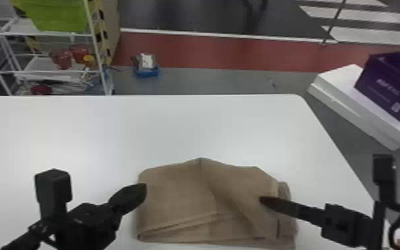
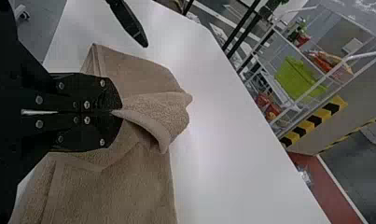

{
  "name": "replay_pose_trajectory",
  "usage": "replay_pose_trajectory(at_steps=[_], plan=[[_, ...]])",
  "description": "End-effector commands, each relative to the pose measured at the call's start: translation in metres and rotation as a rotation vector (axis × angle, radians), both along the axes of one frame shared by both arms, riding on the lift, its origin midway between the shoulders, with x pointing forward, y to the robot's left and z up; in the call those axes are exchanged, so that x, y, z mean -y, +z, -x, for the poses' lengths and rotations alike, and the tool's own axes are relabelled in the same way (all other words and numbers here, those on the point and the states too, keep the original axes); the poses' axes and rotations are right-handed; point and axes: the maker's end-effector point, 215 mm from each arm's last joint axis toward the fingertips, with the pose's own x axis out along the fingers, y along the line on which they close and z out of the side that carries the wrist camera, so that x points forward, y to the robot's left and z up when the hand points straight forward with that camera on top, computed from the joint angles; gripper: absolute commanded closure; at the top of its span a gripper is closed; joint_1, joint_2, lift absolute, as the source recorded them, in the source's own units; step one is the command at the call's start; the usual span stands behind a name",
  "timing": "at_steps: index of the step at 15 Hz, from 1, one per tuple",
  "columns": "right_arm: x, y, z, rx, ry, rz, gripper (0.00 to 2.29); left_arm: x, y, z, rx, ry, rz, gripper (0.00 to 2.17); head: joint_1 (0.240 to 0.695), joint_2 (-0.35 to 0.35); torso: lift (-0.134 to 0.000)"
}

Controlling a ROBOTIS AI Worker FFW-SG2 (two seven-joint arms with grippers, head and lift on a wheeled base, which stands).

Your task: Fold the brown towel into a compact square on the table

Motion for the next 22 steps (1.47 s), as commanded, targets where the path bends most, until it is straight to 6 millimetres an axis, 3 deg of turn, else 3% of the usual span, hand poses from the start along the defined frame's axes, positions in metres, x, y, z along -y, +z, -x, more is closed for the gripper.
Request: replay_pose_trajectory(at_steps=[1,4,7,15,18,22], plan=[[0.018,-0.009,0.0,-0.024,-0.028,0.018,1.42,-0.001,0.002,-0.001,0.001,0.002,0.014,1.74,0.695,-0.15,-0.123],[0.014,-0.011,-0.001,-0.028,-0.02,0.012,1.42,0.008,-0.004,0.004,-0.019,-0.018,0.019,1.74,0.695,-0.173,-0.123],[0.011,-0.01,-0.006,-0.023,-0.016,0.009,1.42,0.008,-0.024,0.011,-0.065,-0.023,-0.012,1.74,0.695,-0.184,-0.123],[-0.006,-0.006,-0.014,-0.014,0.017,-0.008,1.42,-0.011,-0.049,0.019,-0.14,0.0,-0.109,1.74,0.695,-0.155,-0.123],[-0.026,-0.005,-0.014,-0.011,0.058,-0.015,1.42,-0.025,-0.052,0.017,-0.14,0.022,-0.146,1.74,0.695,-0.122,-0.123],[-0.045,0.006,-0.02,0.019,0.094,-0.006,1.42,-0.068,-0.05,0.007,-0.131,0.101,-0.17,1.74,0.695,-0.045,-0.123]])
